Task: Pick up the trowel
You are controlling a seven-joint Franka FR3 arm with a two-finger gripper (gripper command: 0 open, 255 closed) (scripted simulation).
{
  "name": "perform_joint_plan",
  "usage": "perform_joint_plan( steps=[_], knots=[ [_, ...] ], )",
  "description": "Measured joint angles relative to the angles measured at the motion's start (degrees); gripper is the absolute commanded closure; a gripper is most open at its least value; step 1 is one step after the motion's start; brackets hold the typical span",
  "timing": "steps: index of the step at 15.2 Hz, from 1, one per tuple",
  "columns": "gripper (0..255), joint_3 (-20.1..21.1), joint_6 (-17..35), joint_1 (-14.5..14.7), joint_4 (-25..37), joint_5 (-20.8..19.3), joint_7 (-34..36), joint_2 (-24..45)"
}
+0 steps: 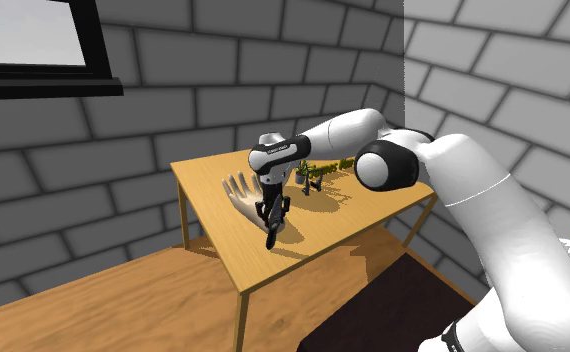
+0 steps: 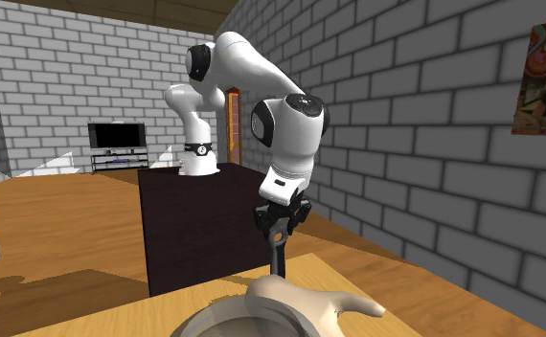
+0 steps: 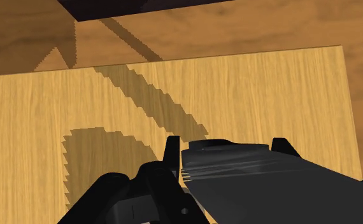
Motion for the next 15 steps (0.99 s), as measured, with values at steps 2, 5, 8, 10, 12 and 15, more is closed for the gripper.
perform_joint_plan(
  steps=[2,5,8,10,12,15],
  knots=[
    [255,0.0,0.0,0.0,0.0,0.0,0.0,0.0],
    [255,0.0,0.0,0.0,0.0,0.0,0.0,0.0],
    [255,0.0,-0.7,0.0,-0.7,0.0,0.0,-1.3],
    [255,0.0,-1.2,0.1,-1.3,0.0,0.2,-2.5],
    [255,0.0,-2.0,0.0,-1.7,0.0,0.2,-3.6],
    [255,-0.1,-2.6,0.1,-3.2,-0.1,0.2,-5.8]
  ],
)
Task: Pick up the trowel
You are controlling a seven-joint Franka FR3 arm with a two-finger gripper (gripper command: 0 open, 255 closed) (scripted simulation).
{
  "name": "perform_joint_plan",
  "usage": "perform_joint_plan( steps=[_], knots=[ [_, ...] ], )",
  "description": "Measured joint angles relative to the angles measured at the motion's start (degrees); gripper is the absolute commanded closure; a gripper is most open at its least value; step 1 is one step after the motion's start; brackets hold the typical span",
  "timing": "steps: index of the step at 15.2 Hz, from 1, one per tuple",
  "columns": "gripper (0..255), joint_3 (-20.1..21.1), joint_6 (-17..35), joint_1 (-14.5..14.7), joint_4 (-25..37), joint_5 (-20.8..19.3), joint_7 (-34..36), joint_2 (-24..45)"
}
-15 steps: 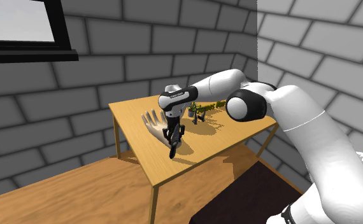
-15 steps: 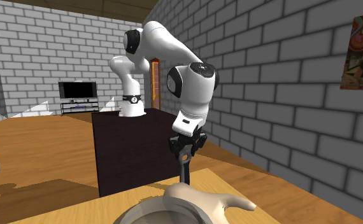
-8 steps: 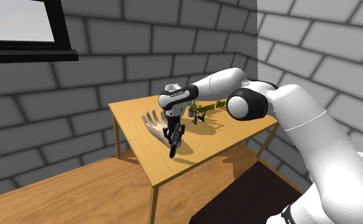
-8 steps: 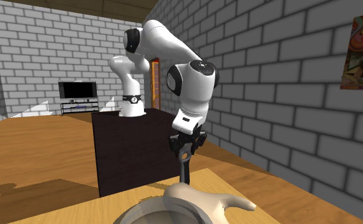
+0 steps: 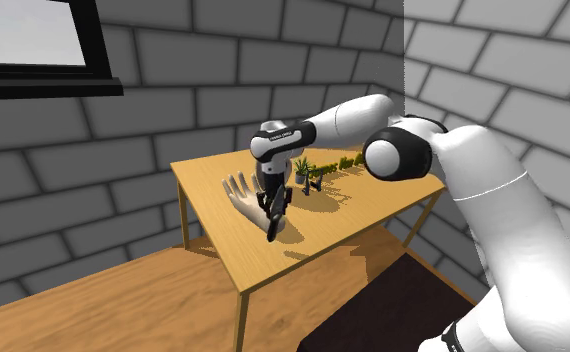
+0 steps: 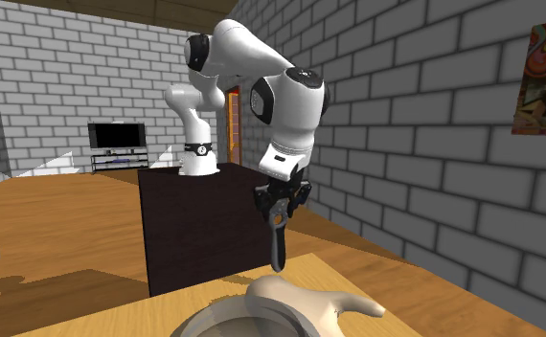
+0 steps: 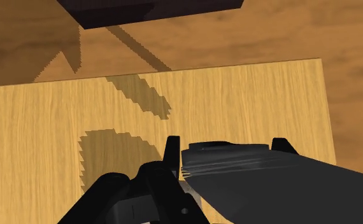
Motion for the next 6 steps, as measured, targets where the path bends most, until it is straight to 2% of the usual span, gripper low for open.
perform_joint_plan(
  steps=[6],
  knots=[
    [255,-0.1,-2.2,0.0,-0.6,-0.1,0.2,-2.9]
  ],
)
